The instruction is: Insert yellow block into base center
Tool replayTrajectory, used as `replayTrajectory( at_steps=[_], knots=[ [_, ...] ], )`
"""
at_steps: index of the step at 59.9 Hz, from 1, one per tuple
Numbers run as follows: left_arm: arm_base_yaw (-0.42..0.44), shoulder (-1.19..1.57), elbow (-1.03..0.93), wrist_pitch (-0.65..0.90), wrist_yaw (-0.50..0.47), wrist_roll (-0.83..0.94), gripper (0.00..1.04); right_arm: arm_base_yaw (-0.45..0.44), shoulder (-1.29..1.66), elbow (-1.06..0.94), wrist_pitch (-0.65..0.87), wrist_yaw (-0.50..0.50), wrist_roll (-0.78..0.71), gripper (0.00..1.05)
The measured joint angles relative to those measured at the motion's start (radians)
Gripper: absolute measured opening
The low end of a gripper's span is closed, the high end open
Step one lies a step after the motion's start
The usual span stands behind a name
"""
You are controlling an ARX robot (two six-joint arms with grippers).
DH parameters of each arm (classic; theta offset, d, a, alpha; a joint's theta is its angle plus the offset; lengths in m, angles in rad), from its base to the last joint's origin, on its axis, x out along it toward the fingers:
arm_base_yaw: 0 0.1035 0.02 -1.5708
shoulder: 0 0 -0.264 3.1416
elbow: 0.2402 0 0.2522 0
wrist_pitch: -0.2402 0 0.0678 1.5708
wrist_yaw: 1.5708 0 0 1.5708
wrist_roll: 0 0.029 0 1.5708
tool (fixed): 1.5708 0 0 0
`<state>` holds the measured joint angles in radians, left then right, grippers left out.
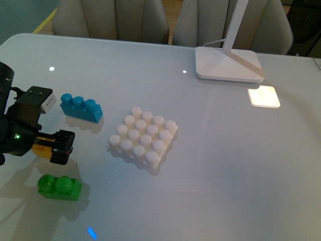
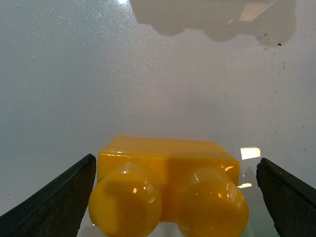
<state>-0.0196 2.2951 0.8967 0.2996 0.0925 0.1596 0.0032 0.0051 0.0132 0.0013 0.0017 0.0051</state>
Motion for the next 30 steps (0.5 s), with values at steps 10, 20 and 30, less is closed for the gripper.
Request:
replayTrajectory(
  at_steps=[10, 20, 30],
  knots=[
    [0.001, 0.0, 0.0, 0.0, -0.005, 0.0, 0.97, 0.0, 0.0, 0.0, 0.0, 0.0, 0.0, 0.96],
    [0.001, 0.0, 0.0, 0.0, -0.007, 0.0, 0.97, 0.0, 0.0, 0.0, 0.0, 0.0, 0.0, 0.96],
    [0.002, 0.0, 0.0, 0.0, -0.008, 0.0, 0.8, 0.0, 0.0, 0.0, 0.0, 0.0, 0.0, 0.96]
  ],
)
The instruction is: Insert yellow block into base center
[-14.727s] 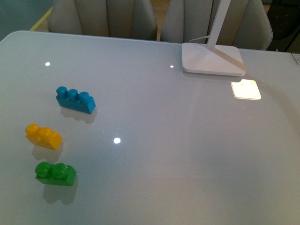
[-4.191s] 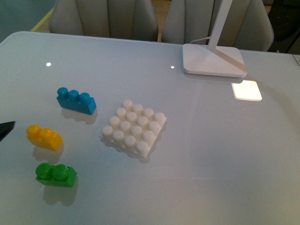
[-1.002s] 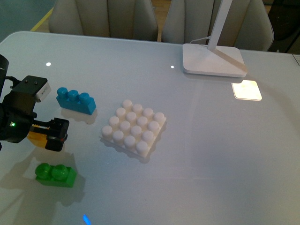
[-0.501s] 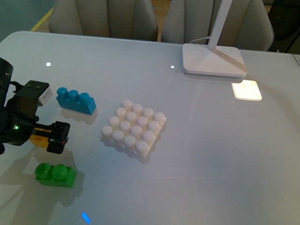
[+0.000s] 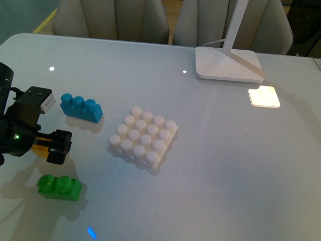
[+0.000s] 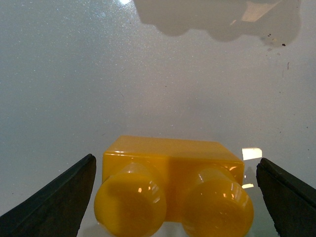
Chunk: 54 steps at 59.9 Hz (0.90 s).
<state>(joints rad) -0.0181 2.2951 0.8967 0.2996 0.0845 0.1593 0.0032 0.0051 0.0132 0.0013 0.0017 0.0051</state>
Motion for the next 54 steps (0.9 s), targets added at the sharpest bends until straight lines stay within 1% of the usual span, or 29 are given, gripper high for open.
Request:
replayTrajectory(
  at_steps=[4, 7, 9, 30, 40, 45, 54],
  knots=[
    [0.0, 0.0, 0.0, 0.0, -0.002, 0.0, 0.7, 0.0, 0.0, 0.0, 0.0, 0.0, 0.0, 0.96],
    [0.0, 0.0, 0.001, 0.0, -0.003, 0.0, 0.65, 0.0, 0.0, 0.0, 0.0, 0.0, 0.0, 0.96],
    [0.0, 0.0, 0.001, 0.0, -0.003, 0.0, 0.64, 0.0, 0.0, 0.0, 0.0, 0.0, 0.0, 0.96],
    [0.0, -0.009, -0.006, 0.0, -0.002, -0.009, 0.63, 0.0, 0.0, 0.0, 0.0, 0.0, 0.0, 0.96],
    [-0.006, -0.079, -0.06, 0.002, 0.007, -0.024, 0.63, 0.0, 0.0, 0.0, 0.0, 0.0, 0.0, 0.96],
    [-0.032, -0.156, -0.1, 0.003, 0.017, -0.031, 0.63, 0.0, 0.0, 0.0, 0.0, 0.0, 0.0, 0.96],
    [-0.111, -0.261, -0.141, -0.011, 0.02, -0.054, 0.63, 0.0, 0.0, 0.0, 0.0, 0.0, 0.0, 0.96]
  ],
)
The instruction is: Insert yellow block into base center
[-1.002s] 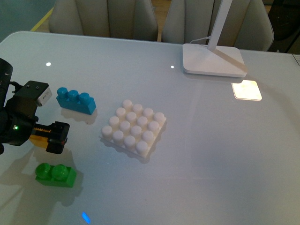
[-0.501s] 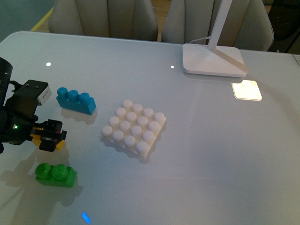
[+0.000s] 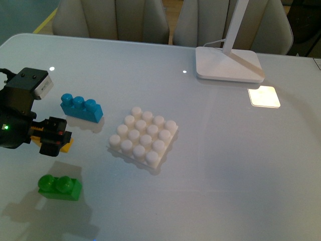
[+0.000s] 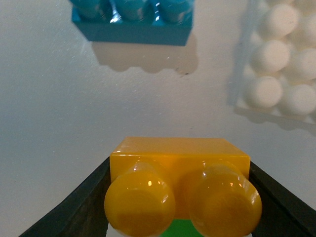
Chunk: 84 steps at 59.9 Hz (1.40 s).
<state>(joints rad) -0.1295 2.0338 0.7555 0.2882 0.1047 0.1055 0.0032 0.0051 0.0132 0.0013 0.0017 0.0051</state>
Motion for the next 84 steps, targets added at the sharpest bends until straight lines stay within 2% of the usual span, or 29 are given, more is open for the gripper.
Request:
replayTrajectory(
  at_steps=[26, 52, 69, 84],
  knots=[
    [-0.283, -0.036, 0.009, -0.032, -0.061, -0.138, 0.63, 0.0, 0.0, 0.0, 0.0, 0.0, 0.0, 0.96],
    [-0.341, 0.071, 0.153, -0.051, -0.089, -0.195, 0.63, 0.0, 0.0, 0.0, 0.0, 0.0, 0.0, 0.96],
    [-0.413, 0.14, 0.227, -0.06, -0.102, -0.218, 0.63, 0.0, 0.0, 0.0, 0.0, 0.0, 0.0, 0.96],
    [-0.429, 0.183, 0.29, -0.084, -0.111, -0.232, 0.63, 0.0, 0.0, 0.0, 0.0, 0.0, 0.0, 0.96]
  ],
)
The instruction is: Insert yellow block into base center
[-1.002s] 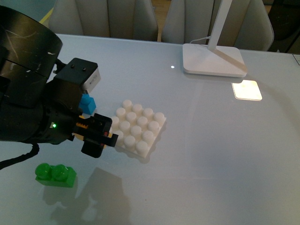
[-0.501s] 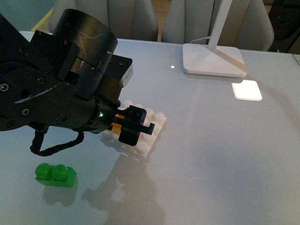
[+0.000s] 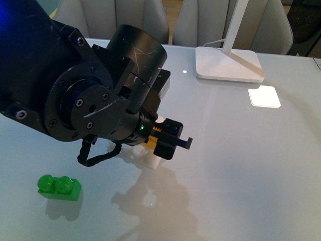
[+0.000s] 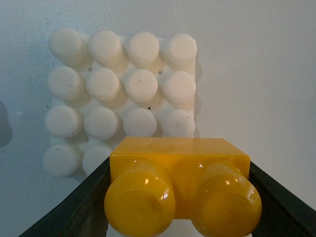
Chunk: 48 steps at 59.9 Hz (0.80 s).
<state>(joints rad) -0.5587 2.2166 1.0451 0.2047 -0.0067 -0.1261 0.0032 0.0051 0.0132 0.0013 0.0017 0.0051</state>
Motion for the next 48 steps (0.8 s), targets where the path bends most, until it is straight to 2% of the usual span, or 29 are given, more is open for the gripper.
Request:
replayTrajectory(
  at_steps=[14, 24, 48],
  knots=[
    [0.013, 0.039, 0.061, -0.02, -0.021, 0.0, 0.63, 0.0, 0.0, 0.0, 0.0, 0.0, 0.0, 0.96],
    [0.065, 0.061, 0.103, -0.027, -0.036, 0.01, 0.63, 0.0, 0.0, 0.0, 0.0, 0.0, 0.0, 0.96],
    [0.114, 0.062, 0.051, -0.007, -0.031, 0.055, 0.63, 0.0, 0.0, 0.0, 0.0, 0.0, 0.0, 0.96]
  ],
)
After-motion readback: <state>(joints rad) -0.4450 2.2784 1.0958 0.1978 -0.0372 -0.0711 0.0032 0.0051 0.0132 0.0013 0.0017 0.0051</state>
